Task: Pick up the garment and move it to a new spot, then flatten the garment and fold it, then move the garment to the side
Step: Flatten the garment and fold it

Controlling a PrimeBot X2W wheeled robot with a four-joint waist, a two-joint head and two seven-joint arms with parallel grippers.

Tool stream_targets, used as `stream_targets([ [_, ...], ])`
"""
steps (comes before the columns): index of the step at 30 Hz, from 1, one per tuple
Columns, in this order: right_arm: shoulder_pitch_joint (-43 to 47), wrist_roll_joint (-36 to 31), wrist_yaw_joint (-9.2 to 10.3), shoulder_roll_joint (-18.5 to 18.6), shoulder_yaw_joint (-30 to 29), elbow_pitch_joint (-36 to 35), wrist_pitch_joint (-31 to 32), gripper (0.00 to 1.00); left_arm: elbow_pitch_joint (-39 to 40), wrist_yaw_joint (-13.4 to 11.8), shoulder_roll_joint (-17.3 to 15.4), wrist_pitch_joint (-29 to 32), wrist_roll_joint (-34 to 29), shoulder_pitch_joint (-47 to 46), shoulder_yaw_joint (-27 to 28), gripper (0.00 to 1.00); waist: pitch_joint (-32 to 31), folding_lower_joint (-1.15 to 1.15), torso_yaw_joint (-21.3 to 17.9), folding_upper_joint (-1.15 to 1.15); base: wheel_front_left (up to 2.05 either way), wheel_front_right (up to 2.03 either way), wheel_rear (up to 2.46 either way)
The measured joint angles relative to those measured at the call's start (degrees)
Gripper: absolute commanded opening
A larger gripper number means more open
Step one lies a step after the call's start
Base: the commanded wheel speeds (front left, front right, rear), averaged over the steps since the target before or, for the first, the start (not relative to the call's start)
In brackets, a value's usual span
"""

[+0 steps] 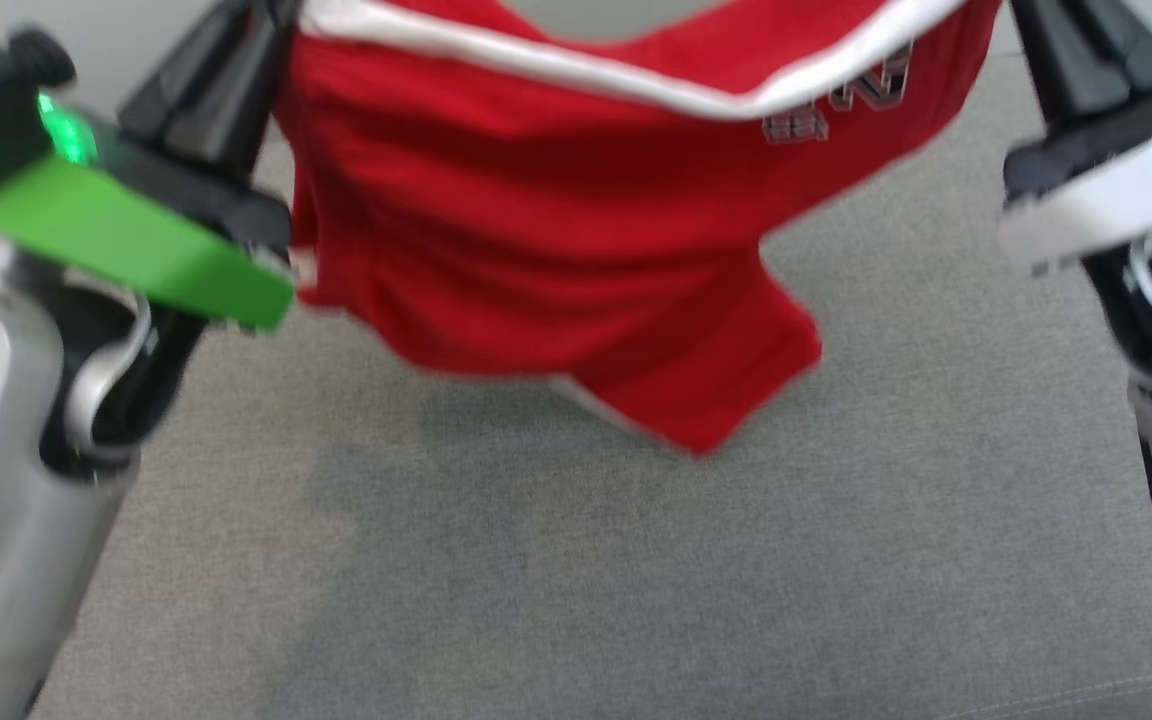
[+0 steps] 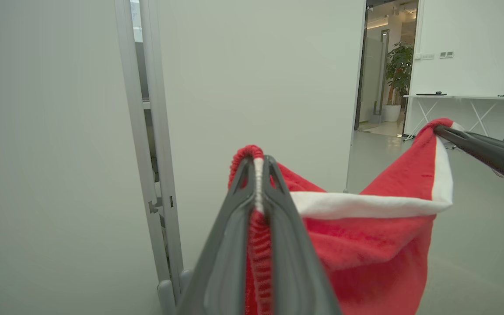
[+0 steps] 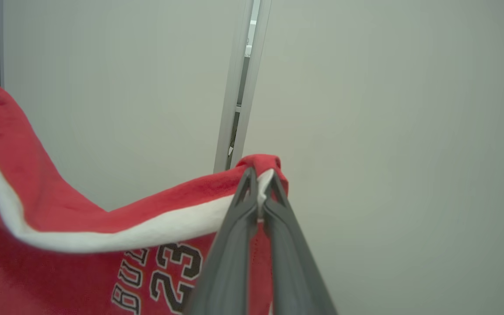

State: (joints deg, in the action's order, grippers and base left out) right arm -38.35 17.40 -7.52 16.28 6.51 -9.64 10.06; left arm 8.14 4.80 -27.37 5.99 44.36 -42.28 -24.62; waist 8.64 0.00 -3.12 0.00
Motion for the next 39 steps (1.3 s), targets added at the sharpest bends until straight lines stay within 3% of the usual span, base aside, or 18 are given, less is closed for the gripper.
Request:
stream_targets([
  [7,-15.44,-4.28,0.0,-3.86,-2.08,12.09,-8.26,0.0,-12.81,1.85,4.76,-5.63,-1.64,-16.33,-0.75,0.0,5.93,0.0,-0.2,0.0,0.0,0.0,0.0],
  [14,-13.69,-6.42,0.0,-7.1,-1.65,18.53,-13.24,0.0,-21.56,2.34,7.6,-13.65,-1.04,-17.36,-3.12,0.0,10.29,0.0,-0.64,0.0,0.0,0.0,0.0],
  [24,0.94,-6.15,0.0,-8.84,-0.55,18.78,-17.74,0.0,-21.6,2.52,7.68,-20.58,-0.05,-0.66,-8.34,0.0,12.11,0.0,-0.86,0.0,0.0,0.0,0.0],
  [39,29.0,-7.88,0.0,-12.52,-3.26,5.52,-15.86,0.0,-7.33,2.32,13.99,-21.03,-5.39,28.56,1.29,0.0,6.86,0.0,0.44,0.0,0.0,0.0,0.0],
])
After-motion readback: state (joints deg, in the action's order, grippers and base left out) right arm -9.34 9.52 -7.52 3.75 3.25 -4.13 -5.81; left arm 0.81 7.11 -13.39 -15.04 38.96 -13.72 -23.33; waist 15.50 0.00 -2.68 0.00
